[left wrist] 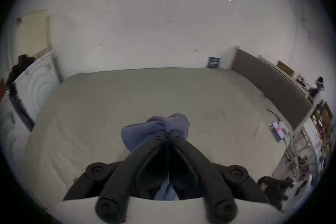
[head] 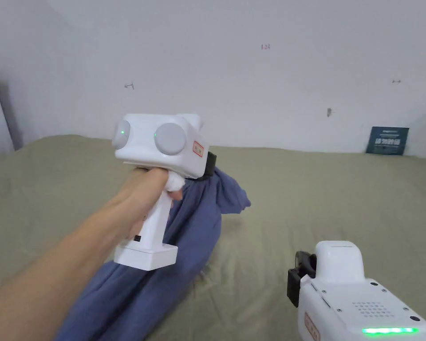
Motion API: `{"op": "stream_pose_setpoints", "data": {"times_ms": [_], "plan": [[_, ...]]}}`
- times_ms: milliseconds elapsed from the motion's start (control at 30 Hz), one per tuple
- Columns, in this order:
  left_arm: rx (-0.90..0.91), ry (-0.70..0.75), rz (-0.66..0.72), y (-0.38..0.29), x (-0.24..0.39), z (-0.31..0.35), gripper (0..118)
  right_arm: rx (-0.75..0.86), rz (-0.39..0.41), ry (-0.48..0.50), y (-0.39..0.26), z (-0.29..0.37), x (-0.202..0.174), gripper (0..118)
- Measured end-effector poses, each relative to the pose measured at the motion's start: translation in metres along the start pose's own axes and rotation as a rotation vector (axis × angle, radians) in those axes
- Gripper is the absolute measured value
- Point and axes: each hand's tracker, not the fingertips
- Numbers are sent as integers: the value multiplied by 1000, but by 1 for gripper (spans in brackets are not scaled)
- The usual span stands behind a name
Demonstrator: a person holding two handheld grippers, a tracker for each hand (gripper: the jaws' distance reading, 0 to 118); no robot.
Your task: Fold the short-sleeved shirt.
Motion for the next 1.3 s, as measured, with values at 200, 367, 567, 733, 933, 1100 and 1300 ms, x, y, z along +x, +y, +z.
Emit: {"op": "stream_pose_setpoints", "data": {"times_ms": [200, 367, 567, 733, 933, 1100, 1300], "plan": [[-145, -188, 6, -28, 80, -116, 0, -37, -38, -119, -17, -7, 55, 0], [-313, -176, -28, -78, 94, -221, 0, -88, -49, -180, -34, -27, 85, 0], [-347, -141, -37, -105, 87, -251, 5, -125, -60, -198, -47, -42, 98, 0], [-182, -71, -87, -103, 73, -203, 113, -123, -51, -188, -45, -39, 92, 0], [74, 66, 13, -126, 23, -55, 78, -81, -51, -149, -35, -26, 75, 0], [203, 239, 49, -190, -15, 42, 0, -49, -30, -121, -33, -14, 56, 0], [211, 399, 142, -242, -54, 108, 0, -34, -28, -96, -34, -2, 35, 0]]}}
